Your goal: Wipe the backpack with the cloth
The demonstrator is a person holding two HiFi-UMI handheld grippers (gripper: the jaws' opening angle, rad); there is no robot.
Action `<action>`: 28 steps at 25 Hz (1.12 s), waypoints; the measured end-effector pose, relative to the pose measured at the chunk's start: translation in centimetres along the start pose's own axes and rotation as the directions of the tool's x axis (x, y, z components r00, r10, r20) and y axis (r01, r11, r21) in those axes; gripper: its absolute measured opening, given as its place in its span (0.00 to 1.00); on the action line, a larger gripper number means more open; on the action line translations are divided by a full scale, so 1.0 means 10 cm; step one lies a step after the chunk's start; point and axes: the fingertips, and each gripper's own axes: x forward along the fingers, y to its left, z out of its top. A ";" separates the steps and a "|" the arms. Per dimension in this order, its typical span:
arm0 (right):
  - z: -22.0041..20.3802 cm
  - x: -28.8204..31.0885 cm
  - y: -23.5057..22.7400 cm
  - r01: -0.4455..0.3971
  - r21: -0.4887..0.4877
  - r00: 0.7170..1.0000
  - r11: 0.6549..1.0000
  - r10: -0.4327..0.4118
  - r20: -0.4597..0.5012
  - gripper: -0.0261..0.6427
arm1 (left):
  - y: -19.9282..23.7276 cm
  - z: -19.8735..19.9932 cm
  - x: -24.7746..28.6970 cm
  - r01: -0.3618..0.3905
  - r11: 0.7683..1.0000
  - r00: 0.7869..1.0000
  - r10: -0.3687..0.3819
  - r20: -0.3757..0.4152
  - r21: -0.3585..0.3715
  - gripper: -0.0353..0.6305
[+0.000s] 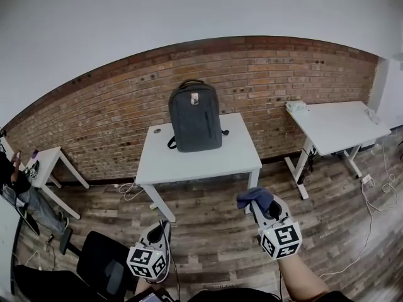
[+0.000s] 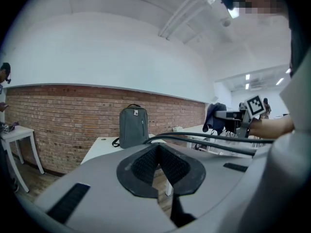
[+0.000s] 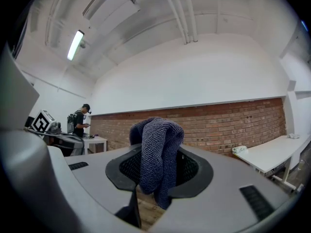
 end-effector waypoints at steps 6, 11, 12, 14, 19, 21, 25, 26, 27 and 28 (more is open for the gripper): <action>-0.13 -0.14 0.16 0.041 0.074 0.998 0.996 -0.037 -0.055 0.21 | 0.09 0.19 -0.15 0.030 0.999 0.999 -0.030 0.025 0.022 0.05; -0.06 -0.14 0.31 0.071 0.060 0.997 0.996 -0.069 -0.040 0.21 | 0.20 0.05 -0.22 0.053 0.998 0.999 -0.053 -0.001 0.016 0.05; -0.06 -0.15 0.33 0.075 0.059 0.997 0.995 -0.073 -0.039 0.21 | 0.19 0.02 -0.23 0.061 0.998 0.998 -0.061 -0.009 0.018 0.05; -0.05 -0.17 0.37 0.079 0.052 0.996 0.996 -0.077 -0.036 0.21 | 0.16 -0.03 -0.26 0.079 0.996 0.997 -0.078 -0.018 0.032 0.05; -0.02 -0.18 0.51 0.073 0.019 0.997 0.997 -0.072 -0.039 0.21 | 0.21 -0.05 -0.36 0.079 0.997 0.997 -0.079 -0.010 0.009 0.05; 0.01 -0.17 0.53 0.068 0.019 0.997 0.998 -0.067 -0.037 0.21 | 0.23 -0.04 -0.39 0.081 0.997 0.997 -0.081 -0.009 -0.004 0.05; 0.03 -0.20 0.58 0.064 0.000 0.998 0.998 -0.064 -0.024 0.21 | 0.26 -0.05 -0.43 0.075 0.997 0.997 -0.075 -0.002 -0.011 0.05; 0.04 -0.20 0.60 0.062 -0.008 0.998 0.998 -0.062 -0.018 0.21 | 0.28 -0.06 -0.45 0.074 0.997 0.997 -0.074 0.000 -0.015 0.05; 0.06 -0.21 0.62 0.060 -0.014 0.998 0.998 -0.060 -0.011 0.21 | 0.28 -0.06 -0.46 0.073 0.997 0.997 -0.073 0.002 -0.018 0.05; 0.07 -0.21 0.63 0.061 -0.017 0.998 0.998 -0.061 -0.006 0.21 | 0.28 -0.06 -0.47 0.073 0.997 0.997 -0.073 0.002 -0.019 0.05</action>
